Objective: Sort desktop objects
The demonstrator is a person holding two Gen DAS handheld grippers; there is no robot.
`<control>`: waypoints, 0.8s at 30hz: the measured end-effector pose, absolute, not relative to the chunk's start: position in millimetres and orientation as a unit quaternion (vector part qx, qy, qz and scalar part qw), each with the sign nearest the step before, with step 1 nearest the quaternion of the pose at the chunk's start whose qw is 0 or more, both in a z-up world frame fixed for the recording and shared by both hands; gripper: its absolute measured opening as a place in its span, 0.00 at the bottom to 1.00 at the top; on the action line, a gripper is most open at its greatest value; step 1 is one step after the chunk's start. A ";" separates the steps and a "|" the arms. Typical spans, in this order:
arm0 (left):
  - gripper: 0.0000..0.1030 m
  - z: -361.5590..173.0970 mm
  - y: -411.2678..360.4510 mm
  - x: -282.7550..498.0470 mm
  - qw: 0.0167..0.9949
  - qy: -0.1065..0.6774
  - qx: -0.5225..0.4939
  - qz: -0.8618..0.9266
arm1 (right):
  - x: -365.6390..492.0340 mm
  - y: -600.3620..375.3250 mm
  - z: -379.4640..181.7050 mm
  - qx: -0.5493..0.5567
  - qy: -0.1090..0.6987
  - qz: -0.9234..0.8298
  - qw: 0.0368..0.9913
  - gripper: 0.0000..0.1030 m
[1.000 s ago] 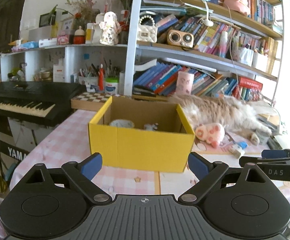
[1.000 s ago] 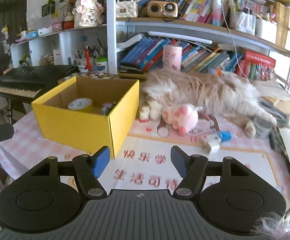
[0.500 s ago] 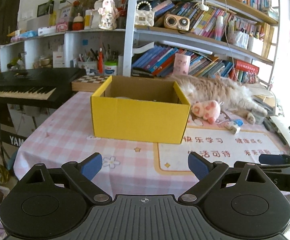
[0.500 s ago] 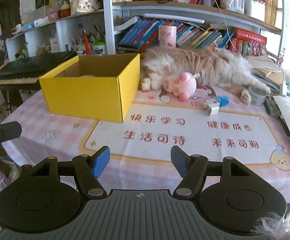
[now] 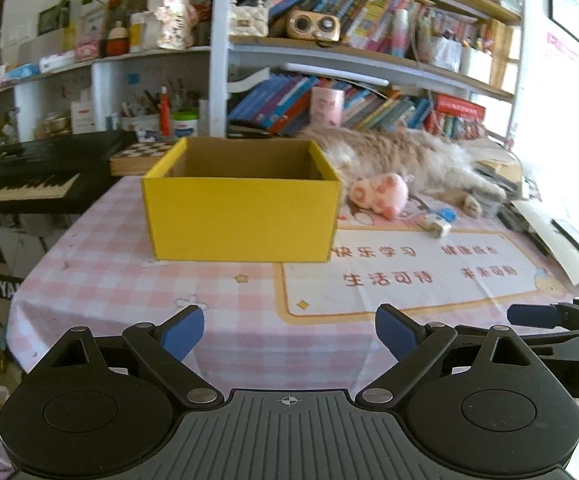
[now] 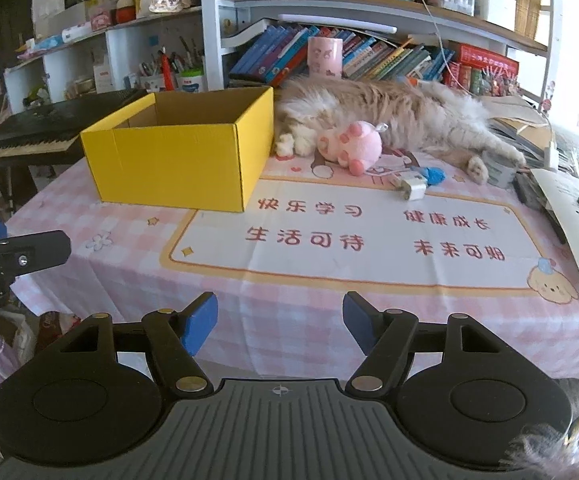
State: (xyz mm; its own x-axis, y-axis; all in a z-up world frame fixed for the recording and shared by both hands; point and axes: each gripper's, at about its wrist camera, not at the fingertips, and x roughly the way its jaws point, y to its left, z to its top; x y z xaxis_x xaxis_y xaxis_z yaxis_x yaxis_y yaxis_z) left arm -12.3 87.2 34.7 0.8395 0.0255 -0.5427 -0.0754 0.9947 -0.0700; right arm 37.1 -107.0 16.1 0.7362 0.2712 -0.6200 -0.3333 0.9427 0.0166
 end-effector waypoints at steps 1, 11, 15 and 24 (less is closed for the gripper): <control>0.92 33.9 85.4 -11.9 0.958 0.282 -0.042 0.021 | 36.0 -108.4 15.7 -0.048 0.326 0.158 0.931 0.65; 0.92 29.5 66.6 1.0 0.957 0.286 -0.029 -0.025 | 29.4 -128.8 13.2 -0.039 0.334 0.109 0.936 0.66; 0.92 29.1 59.0 6.9 0.957 0.286 -0.020 -0.040 | 31.1 -136.9 12.9 -0.030 0.336 0.093 0.937 0.67; 0.92 29.7 45.9 24.5 0.957 0.287 -0.010 -0.044 | 44.6 -146.9 11.4 -0.026 0.337 0.086 0.937 0.67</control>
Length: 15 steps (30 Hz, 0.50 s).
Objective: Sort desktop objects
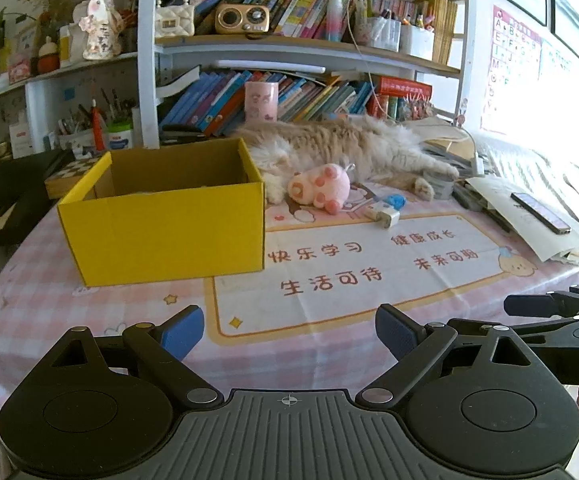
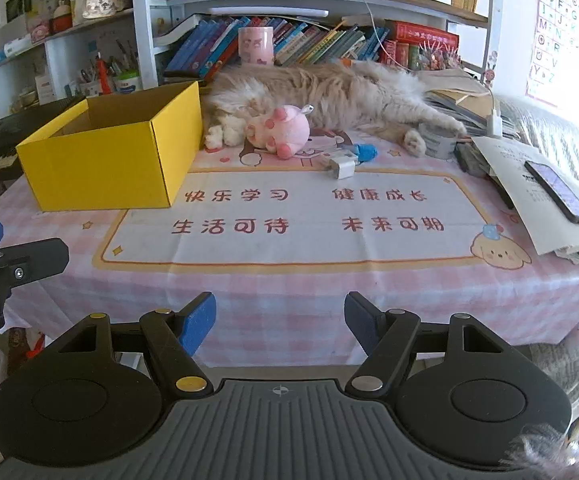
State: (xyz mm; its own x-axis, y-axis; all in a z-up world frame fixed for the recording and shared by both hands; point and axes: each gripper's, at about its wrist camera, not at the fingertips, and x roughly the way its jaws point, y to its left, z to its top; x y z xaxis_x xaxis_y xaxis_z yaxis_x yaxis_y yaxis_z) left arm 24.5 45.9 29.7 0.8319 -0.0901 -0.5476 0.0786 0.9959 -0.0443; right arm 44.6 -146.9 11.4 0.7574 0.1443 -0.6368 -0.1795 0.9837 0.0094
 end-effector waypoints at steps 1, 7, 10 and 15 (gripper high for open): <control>0.92 29.4 43.4 27.6 0.957 0.288 -0.008 -0.044 | 47.1 -148.3 11.1 -0.027 0.336 0.087 0.937 0.67; 0.92 29.8 29.3 44.8 0.956 0.289 0.003 -0.042 | 67.7 -156.1 10.1 -0.024 0.342 0.091 0.935 0.67; 0.92 30.6 21.4 56.8 0.956 0.291 0.002 -0.040 | 81.5 -161.6 10.2 -0.029 0.344 0.097 0.933 0.67; 0.92 29.4 4.4 78.7 0.954 0.297 0.001 -0.044 | 105.4 -177.6 11.0 -0.027 0.349 0.095 0.932 0.67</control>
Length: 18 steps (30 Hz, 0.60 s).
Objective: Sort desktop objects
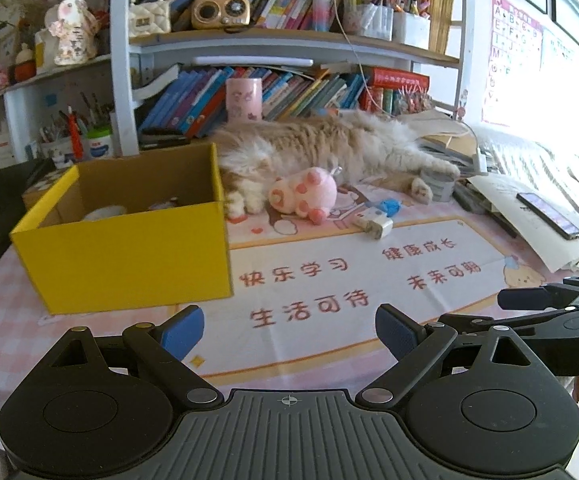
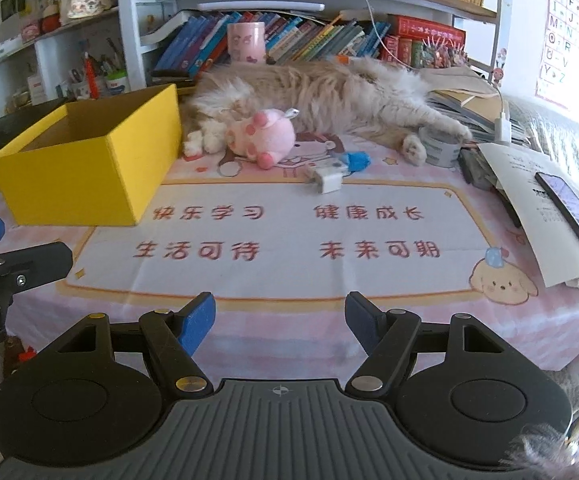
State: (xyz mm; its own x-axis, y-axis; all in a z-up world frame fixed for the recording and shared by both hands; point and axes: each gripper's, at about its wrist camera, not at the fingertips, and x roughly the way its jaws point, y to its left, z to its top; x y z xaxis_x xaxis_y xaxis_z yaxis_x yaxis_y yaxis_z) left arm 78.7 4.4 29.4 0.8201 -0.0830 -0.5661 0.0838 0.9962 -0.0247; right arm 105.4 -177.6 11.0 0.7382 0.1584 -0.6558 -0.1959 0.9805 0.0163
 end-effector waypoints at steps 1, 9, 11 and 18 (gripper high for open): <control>0.92 28.6 0.2 84.1 0.953 0.299 0.001 -0.046 | 109.9 -180.9 10.8 -0.027 0.352 0.094 0.931 0.67; 0.92 26.6 -30.5 127.3 0.949 0.308 0.003 -0.059 | 153.4 -209.0 8.0 -0.027 0.366 0.093 0.926 0.67; 0.92 26.3 -37.6 138.0 0.949 0.311 0.003 -0.058 | 163.6 -215.3 7.5 -0.027 0.368 0.095 0.924 0.67; 0.92 27.1 -54.7 166.9 0.949 0.311 -0.003 -0.040 | 197.5 -236.4 6.6 -0.033 0.374 0.103 0.921 0.67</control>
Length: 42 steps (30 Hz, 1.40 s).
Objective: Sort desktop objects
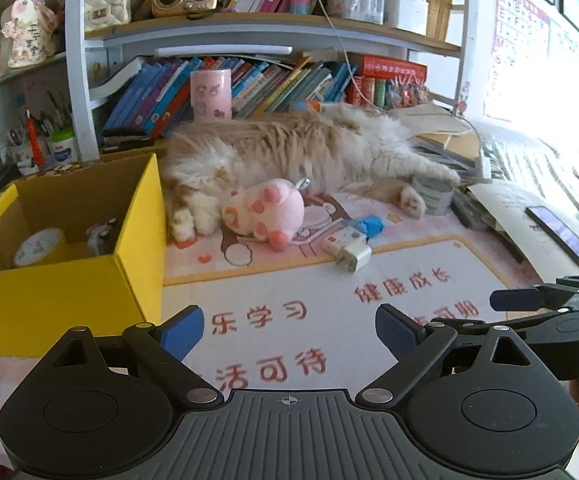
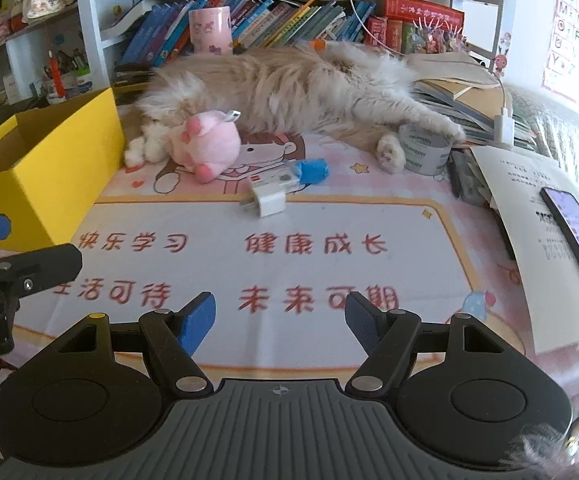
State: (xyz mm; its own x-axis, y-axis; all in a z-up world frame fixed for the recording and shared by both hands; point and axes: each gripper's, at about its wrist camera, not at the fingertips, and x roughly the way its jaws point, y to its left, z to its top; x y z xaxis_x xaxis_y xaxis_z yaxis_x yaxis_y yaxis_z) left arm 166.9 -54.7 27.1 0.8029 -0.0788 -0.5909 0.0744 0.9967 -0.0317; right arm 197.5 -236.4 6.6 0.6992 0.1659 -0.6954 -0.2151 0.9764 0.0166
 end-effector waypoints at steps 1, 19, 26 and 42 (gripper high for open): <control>0.92 27.2 -56.4 170.8 0.950 0.311 -0.005 -0.035 | 201.6 -238.5 6.6 -0.035 0.374 0.106 0.921 0.67; 0.92 28.3 -68.6 214.6 0.947 0.309 -0.036 0.074 | 287.8 -240.1 -3.8 -0.095 0.362 0.217 0.902 0.67; 0.92 26.4 -71.4 223.2 0.940 0.328 -0.021 0.094 | 315.2 -228.0 -17.6 -0.102 0.372 0.249 0.888 0.67; 0.92 32.1 -81.9 248.8 0.936 0.342 -0.001 0.083 | 362.8 -214.4 -44.3 -0.100 0.380 0.254 0.884 0.65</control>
